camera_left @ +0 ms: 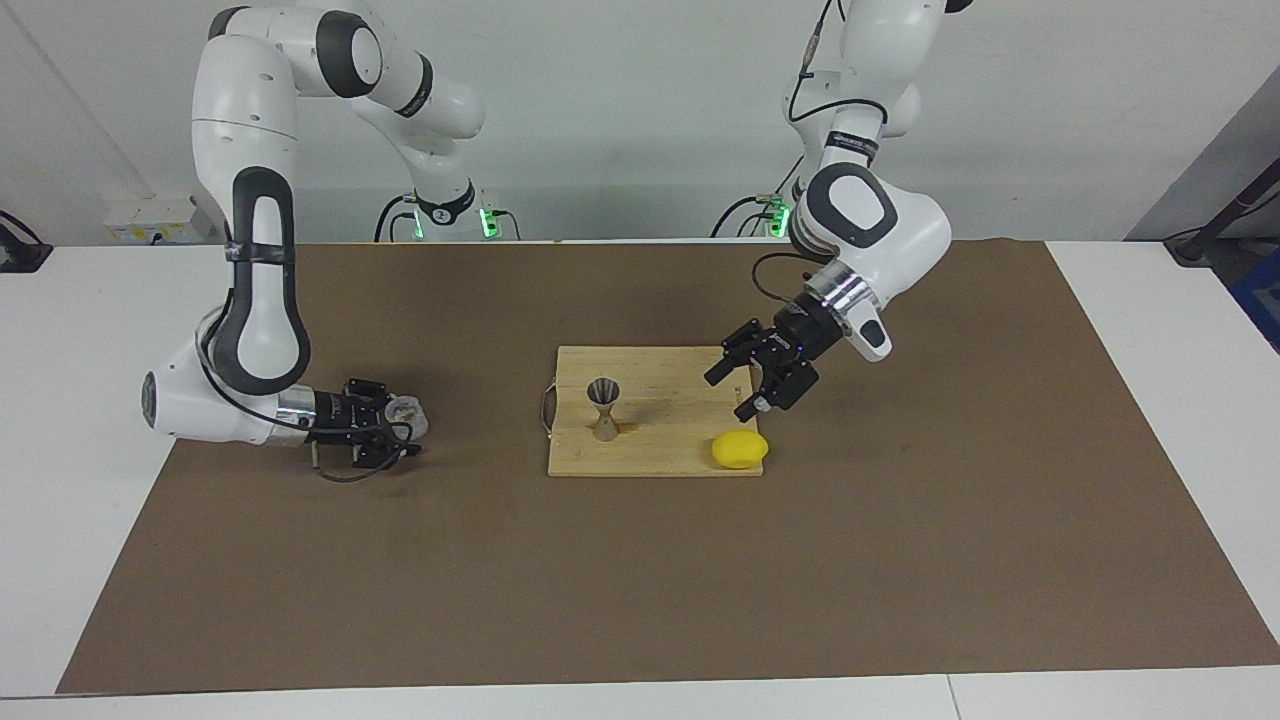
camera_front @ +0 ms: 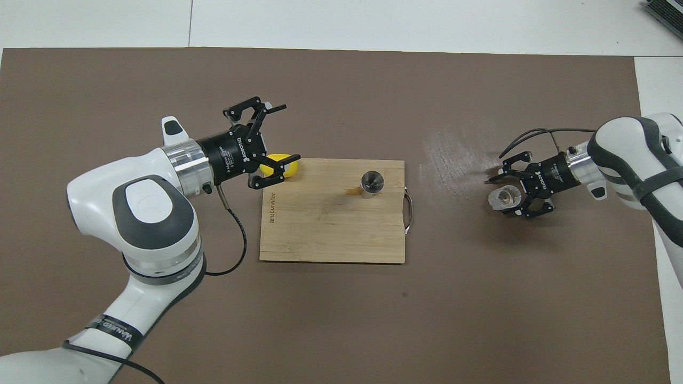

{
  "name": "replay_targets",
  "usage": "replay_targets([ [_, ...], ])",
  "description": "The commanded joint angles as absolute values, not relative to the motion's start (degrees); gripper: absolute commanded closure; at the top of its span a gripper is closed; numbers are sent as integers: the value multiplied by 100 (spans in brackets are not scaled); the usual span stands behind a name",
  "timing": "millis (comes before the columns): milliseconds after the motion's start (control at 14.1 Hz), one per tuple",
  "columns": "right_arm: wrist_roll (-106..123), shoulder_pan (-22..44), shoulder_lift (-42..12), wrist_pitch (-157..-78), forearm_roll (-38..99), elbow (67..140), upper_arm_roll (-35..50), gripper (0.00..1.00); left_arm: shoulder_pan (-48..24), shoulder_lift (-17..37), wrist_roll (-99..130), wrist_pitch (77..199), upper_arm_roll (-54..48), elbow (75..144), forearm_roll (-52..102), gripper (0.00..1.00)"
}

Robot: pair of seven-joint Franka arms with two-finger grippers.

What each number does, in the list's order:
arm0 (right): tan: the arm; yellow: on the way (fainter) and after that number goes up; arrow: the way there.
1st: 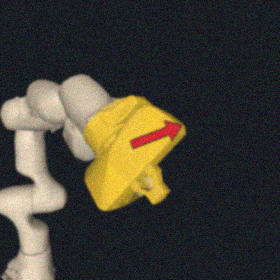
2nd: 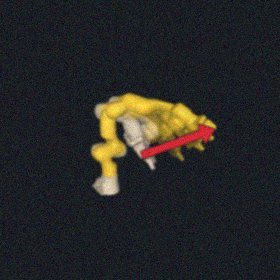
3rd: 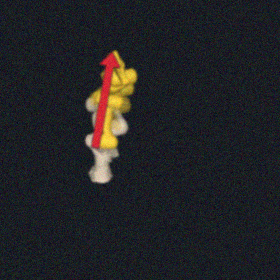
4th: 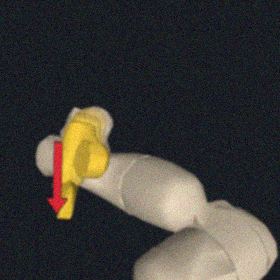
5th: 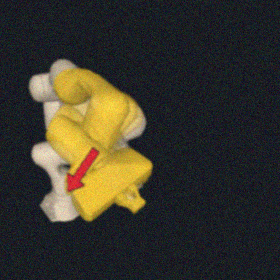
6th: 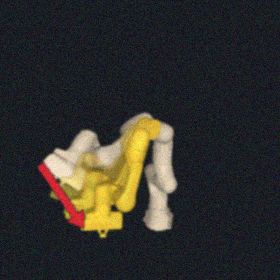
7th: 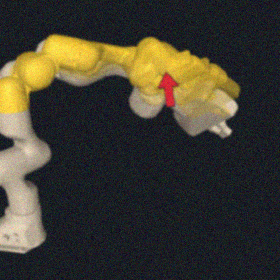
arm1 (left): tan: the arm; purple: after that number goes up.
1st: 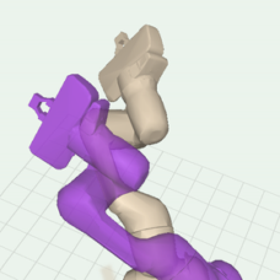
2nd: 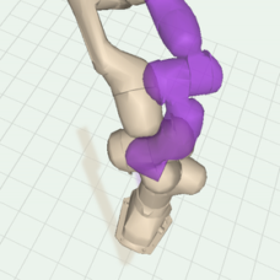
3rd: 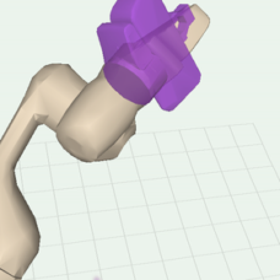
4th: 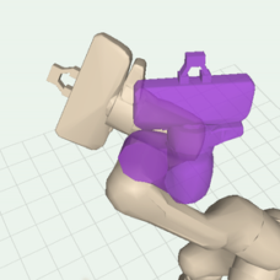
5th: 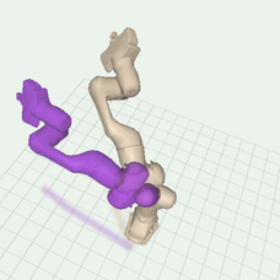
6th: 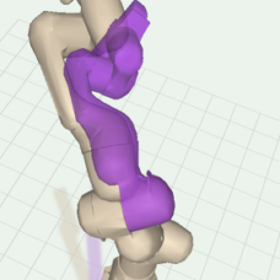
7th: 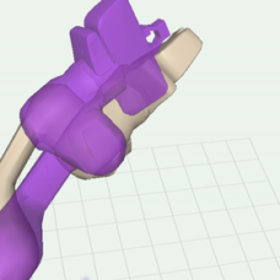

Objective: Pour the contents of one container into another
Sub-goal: 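Open the left gripper and withdraw while the right gripper grasps the glass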

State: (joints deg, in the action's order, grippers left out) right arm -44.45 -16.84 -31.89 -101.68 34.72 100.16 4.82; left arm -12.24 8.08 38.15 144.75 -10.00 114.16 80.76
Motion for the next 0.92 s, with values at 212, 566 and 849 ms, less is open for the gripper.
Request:
replay_targets([
  [212,-4315,-1723,-3006,-10134,3647,10222,510,25,-185,879,3850,13229,-1046,10812,4524,0],
  [566,-4333,-1749,-2953,-10028,3700,10222,510,41,281,861,3753,12631,-1037,10381,1620,0],
  [849,-4735,-1714,-2682,-10072,3691,10239,501,47,430,809,3044,11824,-1046,9933,231,0],
])
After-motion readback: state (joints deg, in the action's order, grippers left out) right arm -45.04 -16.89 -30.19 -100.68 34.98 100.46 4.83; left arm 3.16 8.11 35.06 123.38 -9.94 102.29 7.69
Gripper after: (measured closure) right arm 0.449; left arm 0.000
